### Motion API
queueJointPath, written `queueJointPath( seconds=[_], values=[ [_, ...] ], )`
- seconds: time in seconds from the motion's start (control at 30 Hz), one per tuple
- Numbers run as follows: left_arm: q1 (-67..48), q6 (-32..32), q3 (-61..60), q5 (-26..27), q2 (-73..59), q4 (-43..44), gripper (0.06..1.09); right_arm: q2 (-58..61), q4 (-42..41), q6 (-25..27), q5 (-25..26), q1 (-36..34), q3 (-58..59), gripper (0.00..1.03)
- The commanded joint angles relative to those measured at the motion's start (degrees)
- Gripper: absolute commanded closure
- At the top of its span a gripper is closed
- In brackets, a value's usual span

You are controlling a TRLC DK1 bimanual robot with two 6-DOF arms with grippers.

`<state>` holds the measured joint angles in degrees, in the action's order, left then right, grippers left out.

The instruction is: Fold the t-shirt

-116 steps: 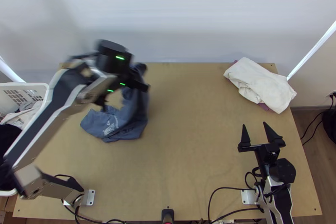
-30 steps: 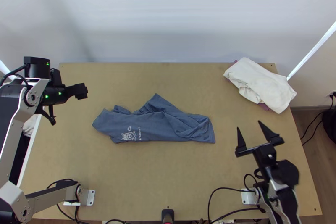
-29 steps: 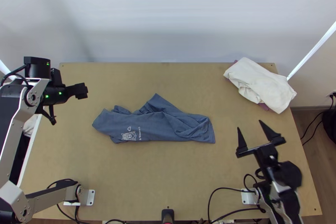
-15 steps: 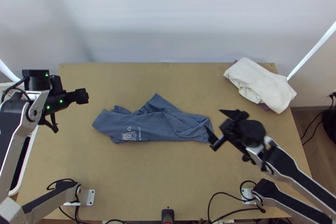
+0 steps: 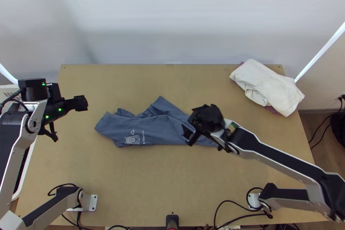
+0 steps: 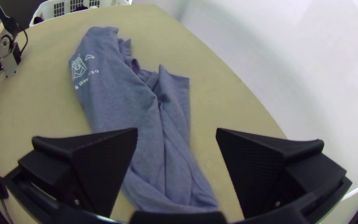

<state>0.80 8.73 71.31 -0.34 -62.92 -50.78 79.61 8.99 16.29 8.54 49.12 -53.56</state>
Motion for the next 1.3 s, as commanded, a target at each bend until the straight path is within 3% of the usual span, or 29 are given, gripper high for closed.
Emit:
queueJointPath(
  seconds=[0.0,0.6,0.63,0.73,0.77,1.0,1.03,1.07,1.27],
  values=[
    [0.61,-1.26,-2.23,0.60,0.95,1.48,0.10,4.85,-1.61,-1.62,-0.10,0.45,-3.04,0.38],
    [3.86,-3.55,-3.90,0.69,0.42,4.20,0.10,19.18,-3.98,-3.55,-1.24,0.89,-10.07,0.39],
    [3.86,-3.55,-4.07,0.69,0.34,4.55,0.10,19.53,-3.98,-3.73,-1.24,1.06,-10.25,0.41],
    [3.86,-3.55,-4.07,0.69,-0.10,4.73,0.10,20.23,-3.98,-4.43,-1.24,1.59,-10.07,0.64],
    [3.86,-3.55,-4.07,0.69,-0.19,4.82,0.10,20.49,-4.07,-4.52,-1.24,1.59,-10.07,0.67],
    [3.86,-3.55,-4.34,0.69,-0.45,4.99,0.10,21.55,-4.07,-4.60,-1.24,1.24,-8.84,0.68],
    [3.86,-3.55,-4.34,0.69,-0.54,4.99,0.10,21.28,-4.07,-4.52,-1.15,1.24,-8.58,0.74],
    [3.86,-3.55,-4.42,0.69,-0.54,4.99,0.10,20.76,-4.51,-4.34,-1.15,1.33,-8.40,0.89],
    [3.95,-3.55,-4.51,0.69,-0.63,5.17,0.10,17.33,-5.74,-4.60,-1.15,0.45,-6.21,0.90]
  ],
)
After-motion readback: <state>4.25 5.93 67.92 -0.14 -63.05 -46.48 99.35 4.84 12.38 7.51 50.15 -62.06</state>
